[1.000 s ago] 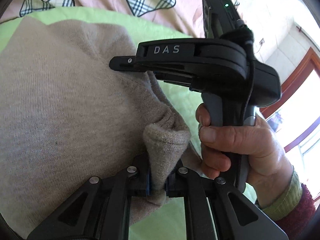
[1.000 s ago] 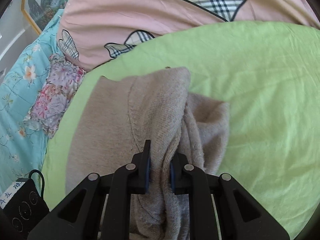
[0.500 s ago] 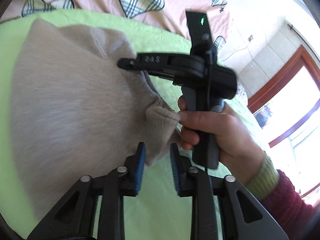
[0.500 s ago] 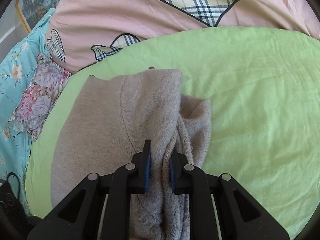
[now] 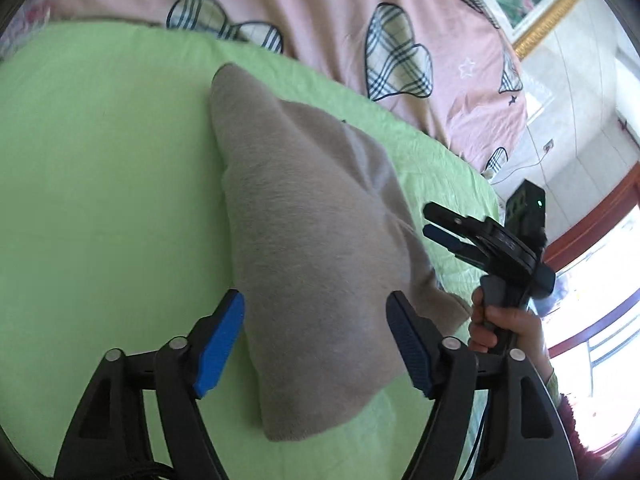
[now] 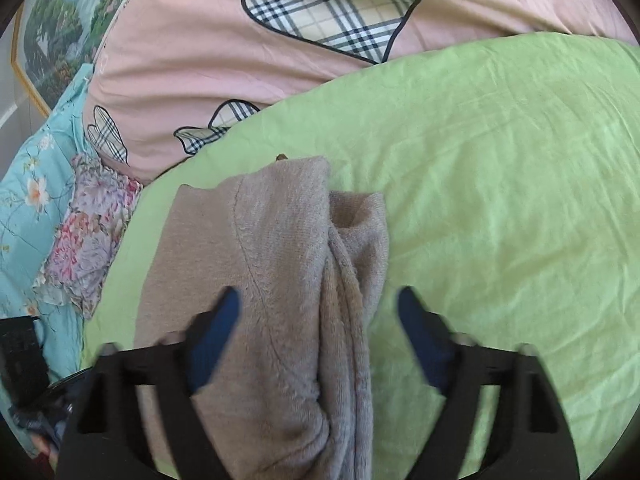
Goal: Fold small clothes
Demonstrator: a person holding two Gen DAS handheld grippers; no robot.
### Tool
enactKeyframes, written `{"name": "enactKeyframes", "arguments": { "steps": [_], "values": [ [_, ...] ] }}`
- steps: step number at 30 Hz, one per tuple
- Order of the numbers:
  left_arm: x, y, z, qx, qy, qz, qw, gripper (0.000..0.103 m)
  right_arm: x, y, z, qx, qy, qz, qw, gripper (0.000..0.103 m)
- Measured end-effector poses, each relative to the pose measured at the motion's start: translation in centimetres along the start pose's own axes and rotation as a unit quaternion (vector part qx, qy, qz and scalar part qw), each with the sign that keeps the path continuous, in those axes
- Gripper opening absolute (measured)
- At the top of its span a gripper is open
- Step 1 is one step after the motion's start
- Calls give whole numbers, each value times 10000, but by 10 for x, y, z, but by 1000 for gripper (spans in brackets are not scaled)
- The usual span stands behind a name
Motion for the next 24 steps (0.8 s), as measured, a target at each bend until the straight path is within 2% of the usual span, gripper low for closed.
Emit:
{"name": "enactKeyframes", "arguments": {
  "steps": [4,9,12,13,14,15,16,17,19,24],
  "values": [
    [27,-15,-27,270,113,498,9983,75,-1,7,-8,321,-158,-97,9993,87],
    [35,-27,-54,441,557,866,9937,82,-1,21,-28,725,-159,-75,9972,87],
    [35,-32,-70,539,687,972,9914,88,-1,30,-41,889,-319,-252,9952,87],
    [34,-34,-75,550,731,985,9909,86,0,31,-43,868,-345,-261,9953,86],
    [33,-37,-79,502,716,938,9917,77,3,33,-44,892,-383,-251,9950,75],
    [30,-37,-79,472,729,857,9925,67,6,36,-46,963,-504,-296,9936,51],
    [27,-39,-80,447,637,734,9943,61,9,39,-48,1013,-617,-418,9921,46],
    [24,-39,-76,389,574,628,9956,53,10,40,-47,959,-522,-388,9933,43],
    [18,-39,-65,250,496,418,9976,45,17,40,-39,820,-411,-281,9954,37],
    [9,-29,-8,0,236,-116,9997,42,53,49,-18,574,-748,-313,9950,33]
  ]
}}
Point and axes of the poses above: each gripper's, at about its wrist camera, not at the fingertips, and z roughly against the way its jaws point, x to its left, y to its underside, the point moved 10 cm from there along -z, roughly the way its jaws point, and after that the axes turned 1 degree about x, right-handed, at the moved point
